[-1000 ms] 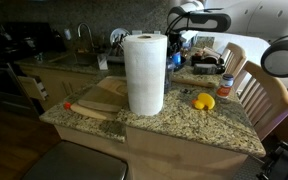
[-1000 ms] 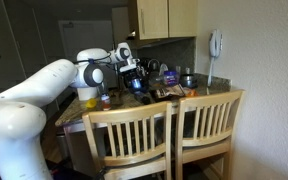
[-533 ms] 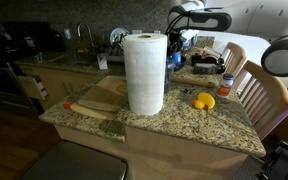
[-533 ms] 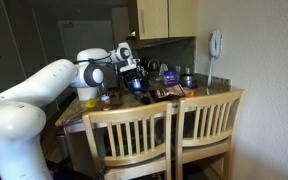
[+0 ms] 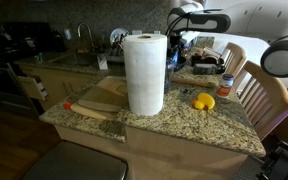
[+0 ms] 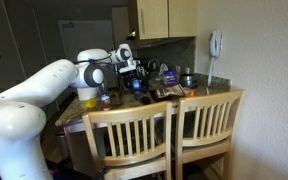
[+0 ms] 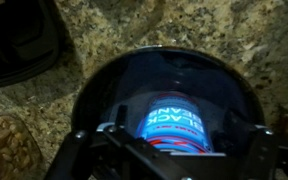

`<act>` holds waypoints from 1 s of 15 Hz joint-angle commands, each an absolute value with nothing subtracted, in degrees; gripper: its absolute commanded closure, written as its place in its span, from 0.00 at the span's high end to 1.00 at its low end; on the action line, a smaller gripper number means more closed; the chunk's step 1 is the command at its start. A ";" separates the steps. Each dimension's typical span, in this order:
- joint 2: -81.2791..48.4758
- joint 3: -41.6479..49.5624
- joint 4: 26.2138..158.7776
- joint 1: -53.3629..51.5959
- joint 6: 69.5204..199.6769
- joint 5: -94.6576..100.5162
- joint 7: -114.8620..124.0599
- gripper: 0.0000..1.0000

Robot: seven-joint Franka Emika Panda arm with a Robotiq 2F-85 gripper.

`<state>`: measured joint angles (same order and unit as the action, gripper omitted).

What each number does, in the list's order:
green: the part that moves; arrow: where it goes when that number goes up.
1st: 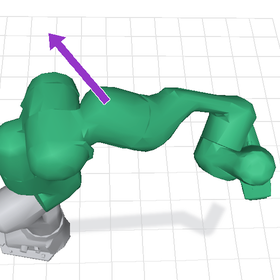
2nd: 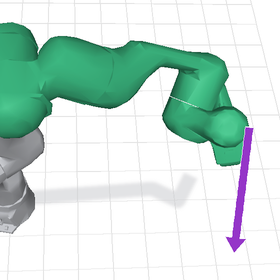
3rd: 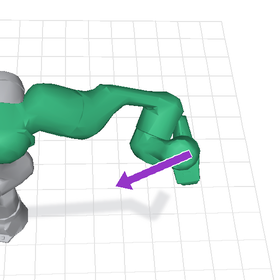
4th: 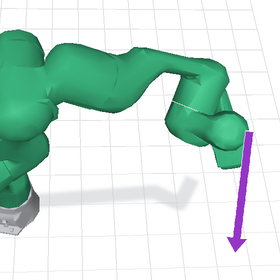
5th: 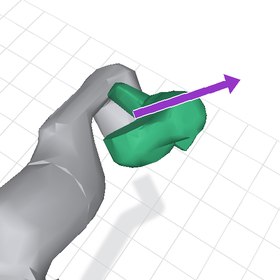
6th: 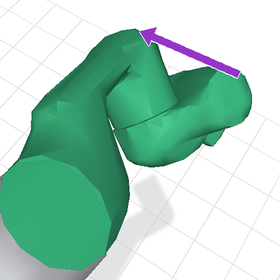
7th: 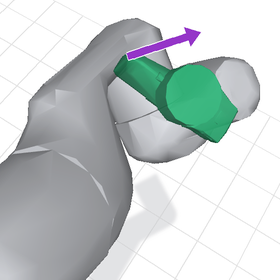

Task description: Pick the blue tin on the counter and put it in the bowl

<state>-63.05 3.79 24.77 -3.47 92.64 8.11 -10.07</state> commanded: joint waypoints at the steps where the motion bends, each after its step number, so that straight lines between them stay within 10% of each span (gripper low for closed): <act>1: -63.08 3.75 24.77 -3.47 92.59 8.11 -10.05 0.97; 15: -61.62 6.41 19.24 -6.13 99.51 11.12 -3.35 1.00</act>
<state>-63.34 4.43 21.21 -4.35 96.47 9.46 -6.31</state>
